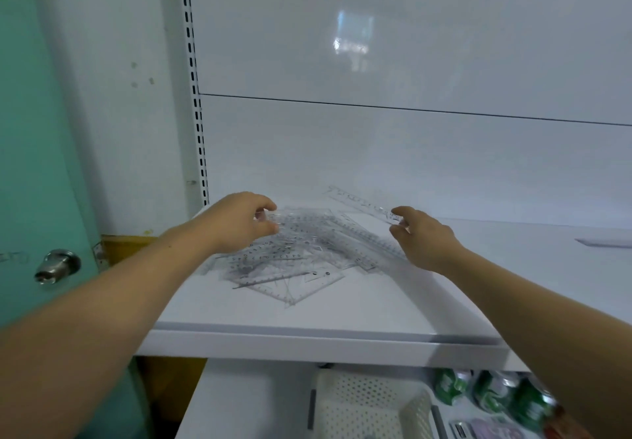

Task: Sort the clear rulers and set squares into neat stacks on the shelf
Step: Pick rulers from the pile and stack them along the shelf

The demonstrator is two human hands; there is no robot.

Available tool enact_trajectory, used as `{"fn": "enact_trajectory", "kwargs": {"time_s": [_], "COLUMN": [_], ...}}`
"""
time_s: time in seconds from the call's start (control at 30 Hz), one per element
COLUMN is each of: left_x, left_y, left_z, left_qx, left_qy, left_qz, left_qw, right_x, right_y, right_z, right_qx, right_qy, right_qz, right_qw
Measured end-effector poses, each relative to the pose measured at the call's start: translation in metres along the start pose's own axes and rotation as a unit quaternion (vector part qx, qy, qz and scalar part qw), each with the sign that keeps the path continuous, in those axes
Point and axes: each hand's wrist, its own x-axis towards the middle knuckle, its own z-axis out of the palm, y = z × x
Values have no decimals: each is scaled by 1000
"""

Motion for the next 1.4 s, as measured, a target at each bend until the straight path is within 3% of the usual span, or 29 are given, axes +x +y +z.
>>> {"fn": "enact_trajectory", "kwargs": {"time_s": [0.3, 0.57, 0.83, 1.1, 1.4], "left_x": [20, 48, 76, 117, 189], "left_y": [104, 285, 440, 477, 473], "left_z": [55, 137, 208, 243, 259], "left_qx": [-43, -85, -72, -56, -138], "left_qy": [-2, -37, -72, -79, -95], "left_qz": [68, 142, 124, 98, 66], "left_qw": [997, 985, 987, 990, 984], "right_x": [-45, -121, -161, -112, -10], "right_y": [75, 246, 406, 480, 532], "right_z": [-62, -147, -214, -203, -176], "right_qx": [-7, -63, -99, -124, -104], "right_qy": [88, 132, 101, 35, -46], "right_qz": [55, 144, 175, 132, 59], "right_qw": [995, 979, 974, 983, 992]}}
